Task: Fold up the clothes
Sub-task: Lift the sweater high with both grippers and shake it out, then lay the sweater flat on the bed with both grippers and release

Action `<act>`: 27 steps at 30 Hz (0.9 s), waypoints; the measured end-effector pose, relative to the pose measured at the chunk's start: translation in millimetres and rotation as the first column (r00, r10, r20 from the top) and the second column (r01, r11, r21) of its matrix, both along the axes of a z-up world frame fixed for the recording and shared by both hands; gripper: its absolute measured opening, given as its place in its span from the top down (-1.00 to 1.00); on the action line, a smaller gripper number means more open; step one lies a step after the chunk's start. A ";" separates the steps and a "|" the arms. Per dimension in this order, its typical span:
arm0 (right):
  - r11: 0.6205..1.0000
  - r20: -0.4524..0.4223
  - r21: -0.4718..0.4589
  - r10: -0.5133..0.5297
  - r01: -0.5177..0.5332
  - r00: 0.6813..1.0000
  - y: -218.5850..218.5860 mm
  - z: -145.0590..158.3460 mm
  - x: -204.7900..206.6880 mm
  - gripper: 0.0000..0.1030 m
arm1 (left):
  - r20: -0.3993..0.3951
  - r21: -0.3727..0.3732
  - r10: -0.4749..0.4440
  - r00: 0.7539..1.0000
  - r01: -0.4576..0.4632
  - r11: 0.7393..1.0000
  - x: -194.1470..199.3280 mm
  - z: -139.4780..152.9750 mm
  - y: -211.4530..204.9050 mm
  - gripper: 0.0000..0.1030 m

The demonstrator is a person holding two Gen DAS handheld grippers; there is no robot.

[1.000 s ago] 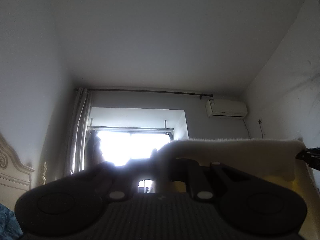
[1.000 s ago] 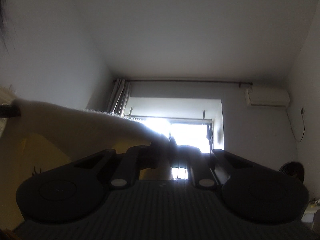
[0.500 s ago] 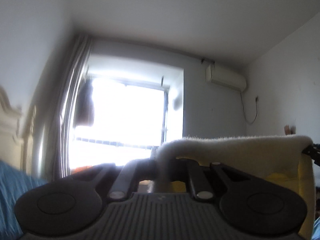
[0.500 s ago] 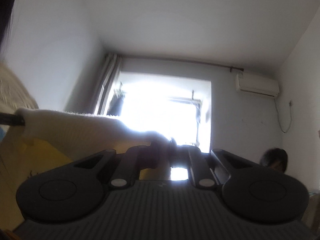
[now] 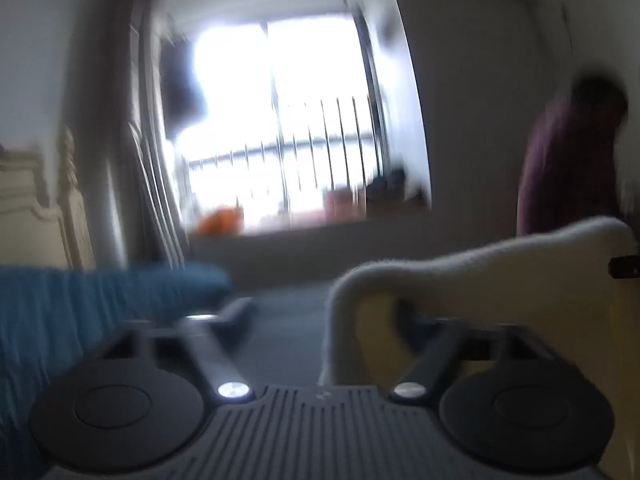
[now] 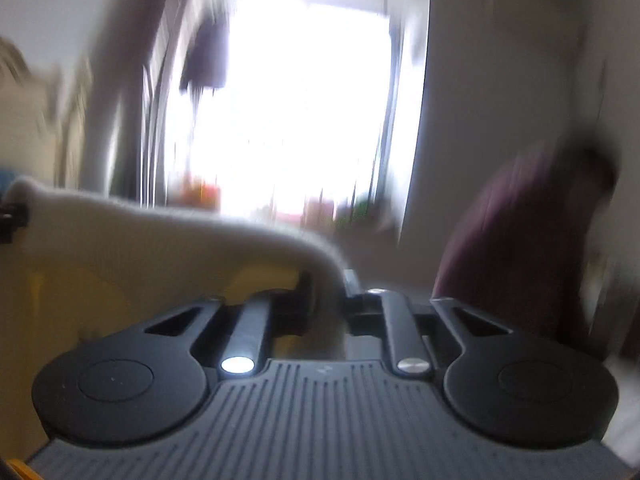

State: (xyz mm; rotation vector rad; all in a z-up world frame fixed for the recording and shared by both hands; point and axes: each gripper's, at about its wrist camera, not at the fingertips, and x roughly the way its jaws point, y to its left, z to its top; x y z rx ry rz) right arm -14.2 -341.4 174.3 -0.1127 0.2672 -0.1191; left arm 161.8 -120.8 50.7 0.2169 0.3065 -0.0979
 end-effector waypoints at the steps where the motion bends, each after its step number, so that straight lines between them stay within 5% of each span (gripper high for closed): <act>1: 0.999 -0.138 0.032 -0.013 0.017 0.990 -4.6 -35.1 21.3 0.15 | -0.071 0.036 0.005 0.997 -0.003 0.999 12.4 -36.4 -1.4 -0.76; 2: 0.997 -0.274 0.061 -0.020 0.038 0.961 -9.3 -70.2 42.7 -0.05 | -0.136 0.052 0.007 0.991 0.000 0.999 16.3 -61.3 0.9 -0.76; 4: 0.990 -0.442 0.065 -0.086 0.127 0.893 -12.4 -140.3 52.0 -0.04 | -0.262 0.080 0.013 0.965 0.008 0.997 23.7 -110.2 5.7 -0.74; 7: 0.965 -0.498 0.204 -0.042 0.164 0.866 -22.1 -186.3 33.1 -0.04 | -0.333 0.047 -0.016 0.943 0.033 0.998 4.1 -130.6 27.7 -0.74; 10: 0.899 -0.477 0.402 0.045 0.172 0.878 -35.7 -179.4 13.7 -0.05 | -0.357 0.011 -0.073 0.931 0.082 0.997 -25.6 -114.4 52.5 -0.73; 13: 0.773 -0.428 0.620 0.188 0.136 0.884 -45.4 -165.6 -19.3 -0.05 | -0.384 -0.038 -0.177 0.906 0.176 0.984 -83.3 -91.8 75.4 -0.74; 16: 0.676 -0.381 0.731 0.288 0.095 0.878 -45.5 -168.1 -53.7 -0.07 | -0.443 -0.056 -0.312 0.841 0.321 0.945 -154.8 -89.8 78.8 -0.74; 19: 0.640 -0.365 0.763 0.313 0.089 0.877 -45.2 -180.3 -58.4 -0.07 | -0.477 -0.067 -0.407 0.779 0.429 0.901 -204.2 -102.0 70.9 -0.72; 20: 0.630 -0.361 0.771 0.318 0.089 0.877 -41.7 -190.1 -61.6 -0.07 | -0.486 -0.061 -0.426 0.763 0.456 0.888 -217.3 -106.8 66.1 -0.61; 22: 0.618 -0.354 0.781 0.317 0.091 0.880 -35.9 -191.3 -68.8 -0.07 | -0.482 -0.016 -0.395 0.782 0.443 0.896 -231.5 -122.0 59.5 -0.25; 27: 0.589 -0.335 0.802 0.311 0.096 0.889 -21.5 -192.9 -86.7 -0.07 | -0.541 -0.077 -0.353 0.764 0.373 0.925 -228.3 -148.0 64.8 0.57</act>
